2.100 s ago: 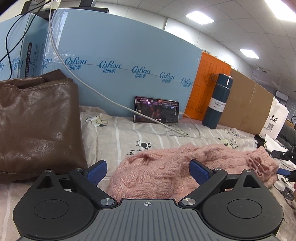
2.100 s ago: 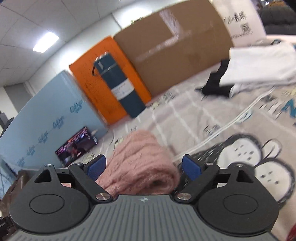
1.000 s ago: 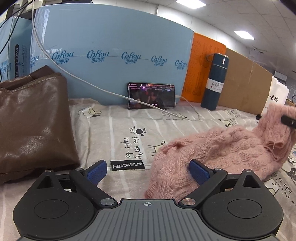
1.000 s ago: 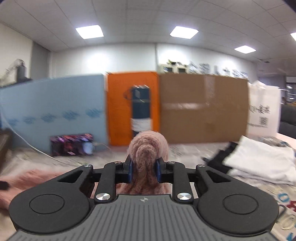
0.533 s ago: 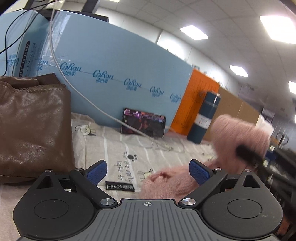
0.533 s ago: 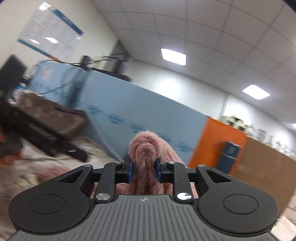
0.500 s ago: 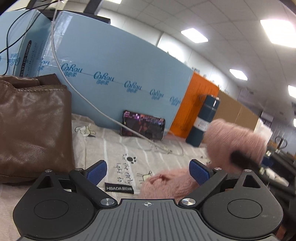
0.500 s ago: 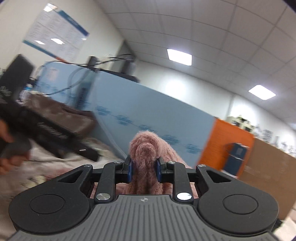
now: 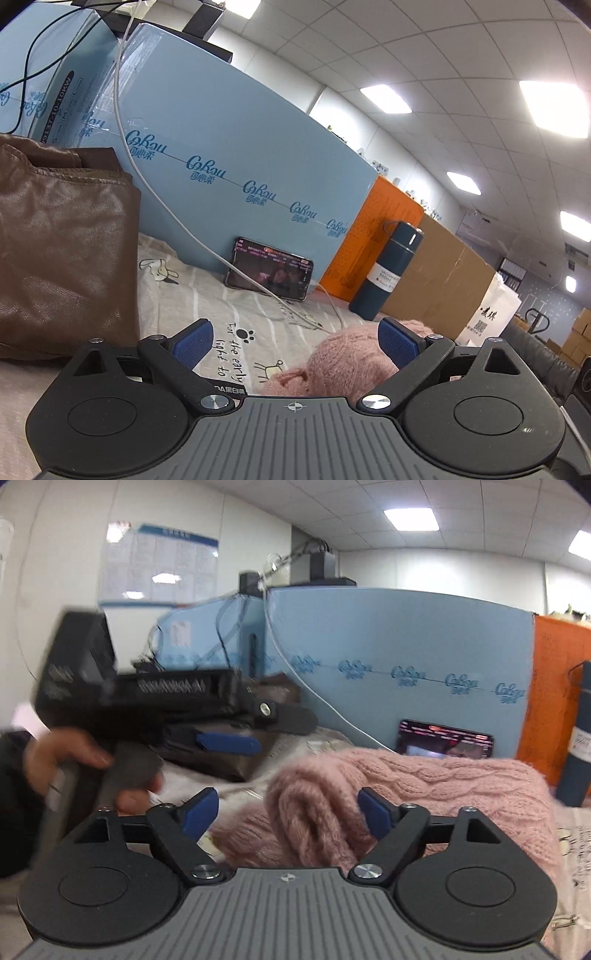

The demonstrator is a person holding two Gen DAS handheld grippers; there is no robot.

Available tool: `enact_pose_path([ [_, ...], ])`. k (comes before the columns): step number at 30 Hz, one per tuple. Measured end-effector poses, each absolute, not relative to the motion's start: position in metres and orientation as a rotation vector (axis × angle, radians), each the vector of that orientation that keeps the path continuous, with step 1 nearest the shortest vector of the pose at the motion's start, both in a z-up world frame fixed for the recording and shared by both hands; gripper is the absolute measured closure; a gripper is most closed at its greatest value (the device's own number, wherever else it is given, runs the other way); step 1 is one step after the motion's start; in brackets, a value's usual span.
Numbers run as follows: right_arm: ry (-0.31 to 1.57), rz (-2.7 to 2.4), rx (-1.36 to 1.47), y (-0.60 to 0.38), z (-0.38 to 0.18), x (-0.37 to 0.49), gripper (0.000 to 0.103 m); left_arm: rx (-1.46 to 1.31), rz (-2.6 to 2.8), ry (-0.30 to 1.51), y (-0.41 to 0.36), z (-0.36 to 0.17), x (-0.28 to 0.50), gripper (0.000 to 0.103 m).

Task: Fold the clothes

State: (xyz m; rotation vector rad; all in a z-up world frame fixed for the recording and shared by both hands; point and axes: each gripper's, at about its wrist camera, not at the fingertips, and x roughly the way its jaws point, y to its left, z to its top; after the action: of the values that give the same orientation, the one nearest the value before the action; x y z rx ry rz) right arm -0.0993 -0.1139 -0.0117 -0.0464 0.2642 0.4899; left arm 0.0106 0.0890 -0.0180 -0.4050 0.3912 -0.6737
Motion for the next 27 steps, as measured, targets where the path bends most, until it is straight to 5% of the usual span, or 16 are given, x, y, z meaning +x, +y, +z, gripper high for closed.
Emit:
enact_pose_path([
  [13, 0.178, 0.523, 0.656, -0.251, 0.007, -0.117, 0.011, -0.476, -0.779, 0.536, 0.059, -0.010, 0.007, 0.007],
  [16, 0.213, 0.514, 0.687, -0.254, -0.003, -0.112, 0.012, -0.451, -0.773, 0.622, 0.043, -0.016, 0.013, 0.026],
  [18, 0.244, 0.525, 0.701, -0.256, -0.010, -0.108, 0.012, -0.425, -0.768, 0.645, 0.037, -0.020, 0.014, 0.057],
  [20, 0.271, 0.526, 0.718, -0.257, -0.016, -0.104, 0.012, -0.395, -0.782, 0.627, 0.034, -0.021, 0.010, 0.070],
  [27, 0.288, 0.508, 0.844, -0.275, -0.032, -0.099, 0.011, -0.213, -0.978, 0.367, -0.001, -0.002, -0.025, 0.082],
])
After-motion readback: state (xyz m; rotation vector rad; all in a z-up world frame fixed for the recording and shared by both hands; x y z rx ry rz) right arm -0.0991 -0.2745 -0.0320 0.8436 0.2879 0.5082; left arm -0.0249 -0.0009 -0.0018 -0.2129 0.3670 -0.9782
